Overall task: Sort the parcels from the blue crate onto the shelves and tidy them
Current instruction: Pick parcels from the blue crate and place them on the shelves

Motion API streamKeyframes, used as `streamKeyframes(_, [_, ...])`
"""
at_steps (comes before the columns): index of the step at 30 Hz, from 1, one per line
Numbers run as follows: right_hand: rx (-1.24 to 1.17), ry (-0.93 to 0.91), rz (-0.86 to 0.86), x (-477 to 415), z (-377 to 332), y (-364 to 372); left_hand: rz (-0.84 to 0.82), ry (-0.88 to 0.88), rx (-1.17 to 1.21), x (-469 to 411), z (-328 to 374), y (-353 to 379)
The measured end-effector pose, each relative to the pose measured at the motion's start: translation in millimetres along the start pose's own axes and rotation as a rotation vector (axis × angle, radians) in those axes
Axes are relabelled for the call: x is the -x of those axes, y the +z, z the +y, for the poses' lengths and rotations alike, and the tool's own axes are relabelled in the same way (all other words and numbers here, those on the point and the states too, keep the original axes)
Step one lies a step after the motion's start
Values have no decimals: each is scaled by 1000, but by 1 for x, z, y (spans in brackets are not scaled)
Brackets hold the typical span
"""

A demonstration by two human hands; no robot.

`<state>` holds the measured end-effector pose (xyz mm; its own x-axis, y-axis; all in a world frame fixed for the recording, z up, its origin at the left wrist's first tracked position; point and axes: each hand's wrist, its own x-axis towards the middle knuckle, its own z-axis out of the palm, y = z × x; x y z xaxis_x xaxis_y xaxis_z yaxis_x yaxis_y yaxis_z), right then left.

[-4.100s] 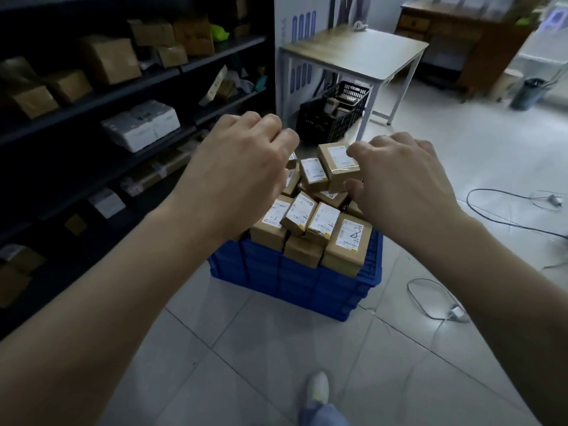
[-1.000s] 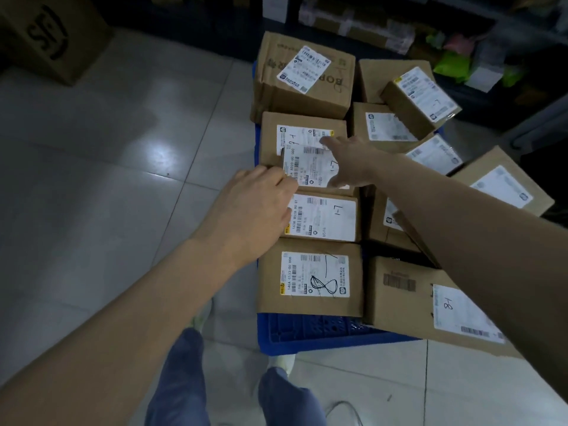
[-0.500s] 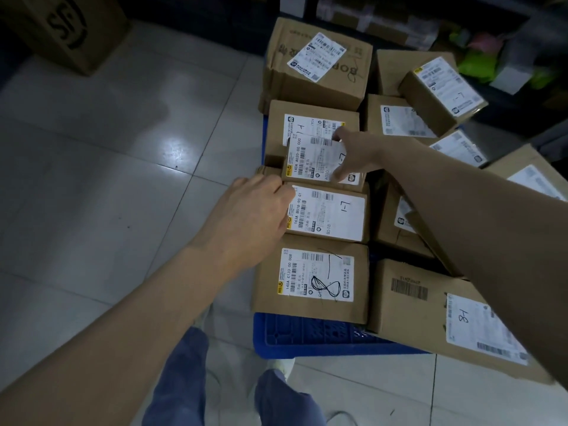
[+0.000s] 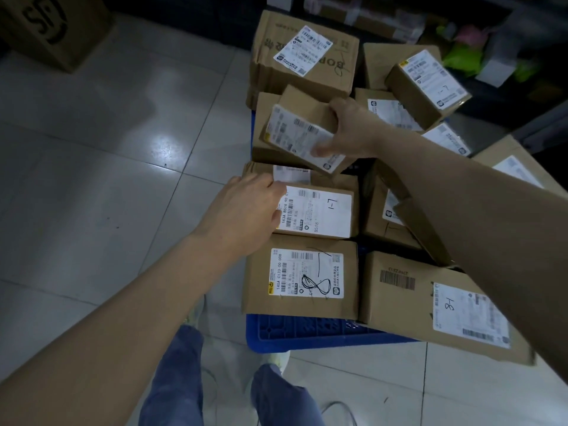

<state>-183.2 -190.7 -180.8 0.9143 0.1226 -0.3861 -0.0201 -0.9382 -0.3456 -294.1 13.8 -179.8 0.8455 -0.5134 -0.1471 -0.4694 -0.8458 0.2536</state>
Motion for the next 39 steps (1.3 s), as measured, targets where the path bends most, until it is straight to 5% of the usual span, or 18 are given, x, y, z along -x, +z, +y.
streamKeyframes(7, [-64,77,183,34,0,-21,-32,60,-46,-11,1,11])
streamKeyframes(23, [-104,214,280,70,19,2,-171,70,-81,-29,-10,53])
streamKeyframes(32, [-105,274,310,77,16,-1,-78,15,11,-33,-11,51])
streamKeyframes(39, [-97,233,402,92,-20,-54,28,-155,-9,-27,-13,-25])
